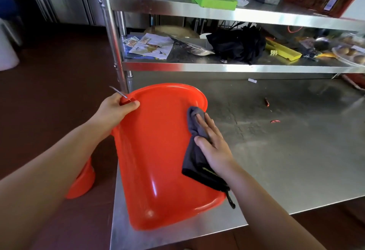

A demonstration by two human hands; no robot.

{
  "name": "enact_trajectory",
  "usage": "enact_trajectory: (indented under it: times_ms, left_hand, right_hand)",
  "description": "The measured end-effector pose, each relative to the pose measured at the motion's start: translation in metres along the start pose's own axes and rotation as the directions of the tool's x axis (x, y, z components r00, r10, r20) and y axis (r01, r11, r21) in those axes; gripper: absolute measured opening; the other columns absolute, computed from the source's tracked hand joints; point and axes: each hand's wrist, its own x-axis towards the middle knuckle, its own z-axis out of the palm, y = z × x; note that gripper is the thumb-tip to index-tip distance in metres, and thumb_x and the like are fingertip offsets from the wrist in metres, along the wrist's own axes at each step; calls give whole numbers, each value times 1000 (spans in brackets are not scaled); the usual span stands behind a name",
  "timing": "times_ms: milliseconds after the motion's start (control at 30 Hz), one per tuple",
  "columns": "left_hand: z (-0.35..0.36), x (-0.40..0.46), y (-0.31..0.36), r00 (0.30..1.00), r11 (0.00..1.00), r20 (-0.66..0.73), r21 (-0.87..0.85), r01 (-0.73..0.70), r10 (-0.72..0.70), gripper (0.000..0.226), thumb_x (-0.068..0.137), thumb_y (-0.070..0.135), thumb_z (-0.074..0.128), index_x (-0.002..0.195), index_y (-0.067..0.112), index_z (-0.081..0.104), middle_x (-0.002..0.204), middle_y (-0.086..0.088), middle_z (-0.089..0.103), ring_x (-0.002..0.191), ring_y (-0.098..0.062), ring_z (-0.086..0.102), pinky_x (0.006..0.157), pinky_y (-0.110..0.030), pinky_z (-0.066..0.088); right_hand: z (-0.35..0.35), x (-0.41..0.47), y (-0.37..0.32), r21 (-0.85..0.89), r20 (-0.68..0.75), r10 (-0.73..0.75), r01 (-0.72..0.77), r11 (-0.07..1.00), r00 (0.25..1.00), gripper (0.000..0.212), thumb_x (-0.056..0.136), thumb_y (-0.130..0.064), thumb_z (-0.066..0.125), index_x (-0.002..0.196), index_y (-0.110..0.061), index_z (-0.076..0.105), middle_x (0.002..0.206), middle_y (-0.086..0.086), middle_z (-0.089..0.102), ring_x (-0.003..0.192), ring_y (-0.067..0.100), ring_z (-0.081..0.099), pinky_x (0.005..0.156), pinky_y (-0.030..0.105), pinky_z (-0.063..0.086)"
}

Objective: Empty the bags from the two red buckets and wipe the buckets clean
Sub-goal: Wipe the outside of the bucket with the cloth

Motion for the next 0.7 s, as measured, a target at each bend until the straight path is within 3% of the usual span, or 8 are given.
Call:
enact_trajectory:
  times_ms: [100,167,267,400,500,567,700]
  left_hand:
    - [0,-3,1,1000,1000,-29,25,8,-7,13,81,37,70,86,28,62,89,10,67,79,-1,65,62,-18,47]
    - [4,-3,6,999,998,-37,52,19,-17,27,73,46,71,88,26,62,93,5,68,88,-14,66,76,-33,54]
    - [8,-3,14,999,994,-36,104,35,-32,46,61,60,63,91,25,62,99,1,68,95,-21,64,91,-44,51]
    - [15,-1,21,997,979,-55,192,67,-57,49,59,67,59,85,25,59,98,1,65,98,-25,62,91,-44,50]
    - [29,3,32,998,953,-64,302,28,-9,43,69,65,59,85,24,58,100,-1,65,102,-29,60,93,-42,47]
    - [44,7,43,996,916,-79,401,-11,47,41,77,61,60,97,25,61,109,-5,66,109,-31,57,96,-39,43]
    - [68,8,64,992,878,-92,477,-37,91,44,78,56,61,108,24,63,118,-10,64,117,-33,52,99,-40,35]
  right_hand:
    - [-6,0,11,123,2,50,-50,991,999,57,93,-17,52,125,-61,36,151,-24,25,139,-5,22,108,14,21]
    - [-8,1,10,109,-11,92,-90,990,996,54,94,-19,50,127,-60,35,151,-24,26,138,-5,24,103,13,19]
    - [-5,-3,2,2,-41,131,-131,991,991,54,93,-31,51,135,-58,31,154,-21,20,139,-1,21,108,21,20]
    - [4,-19,-16,-259,-44,60,-69,964,997,62,88,-45,49,142,-54,20,158,-16,7,146,9,4,117,38,14]
    - [11,-26,-30,-505,-33,-8,-10,863,999,66,88,-52,46,145,-52,11,160,-10,-2,147,16,-5,117,48,10]
    - [20,-33,-38,-657,-16,-71,43,752,997,69,85,-57,40,146,-49,9,160,-6,-6,146,22,-8,115,56,7]
    - [46,-54,-49,-816,100,-217,205,541,971,65,79,-57,37,142,-40,32,159,6,15,145,36,7,107,70,8]
